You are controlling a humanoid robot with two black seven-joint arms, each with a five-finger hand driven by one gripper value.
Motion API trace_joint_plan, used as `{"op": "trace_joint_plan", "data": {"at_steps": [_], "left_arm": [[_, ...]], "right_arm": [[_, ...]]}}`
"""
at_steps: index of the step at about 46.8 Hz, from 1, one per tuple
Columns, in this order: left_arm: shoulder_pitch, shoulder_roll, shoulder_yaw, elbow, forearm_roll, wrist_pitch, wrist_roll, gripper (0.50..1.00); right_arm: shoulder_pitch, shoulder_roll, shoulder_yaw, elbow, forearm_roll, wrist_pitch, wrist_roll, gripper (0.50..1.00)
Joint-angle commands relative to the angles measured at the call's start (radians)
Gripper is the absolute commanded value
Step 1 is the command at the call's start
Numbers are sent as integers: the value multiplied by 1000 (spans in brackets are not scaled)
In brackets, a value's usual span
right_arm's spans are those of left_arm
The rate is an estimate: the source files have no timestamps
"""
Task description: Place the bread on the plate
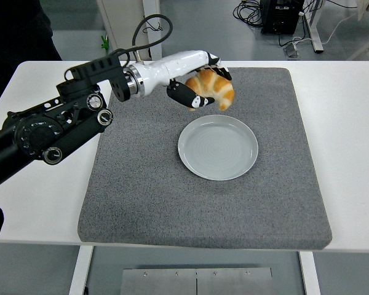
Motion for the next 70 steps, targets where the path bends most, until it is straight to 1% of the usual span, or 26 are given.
{"op": "trace_joint_plan", "data": {"at_steps": [1, 9, 20, 30, 41, 45, 58, 65, 70], "left_arm": [[-1, -27, 31, 20, -1, 26, -1, 587], [-1, -56, 80, 30, -1, 58, 1, 587], [-1, -102, 149, 83, -1, 100, -1, 587], [2, -112, 235, 99, -6, 161, -2, 587], [12, -132, 287, 137, -18, 197, -4, 587], [19, -139, 299, 151, -20, 207, -4, 587], [54, -139, 302, 154, -20, 213, -5, 587], [58, -139, 319, 158, -21, 226, -5, 587], [58, -138, 336, 158, -23, 247, -5, 587]], "right_arm": [[0, 0, 0, 0, 0, 0, 0, 1000], [0, 0, 0, 0, 0, 0, 0, 1000], [0, 0, 0, 0, -2, 0, 0, 1000], [0, 0, 0, 0, -2, 0, 0, 1000], [0, 0, 0, 0, 0, 0, 0, 1000], [0, 0, 0, 0, 0, 0, -1, 1000], [0, 0, 0, 0, -2, 0, 0, 1000], [0, 0, 0, 0, -2, 1, 0, 1000], [0, 0, 0, 0, 0, 0, 0, 1000]]}}
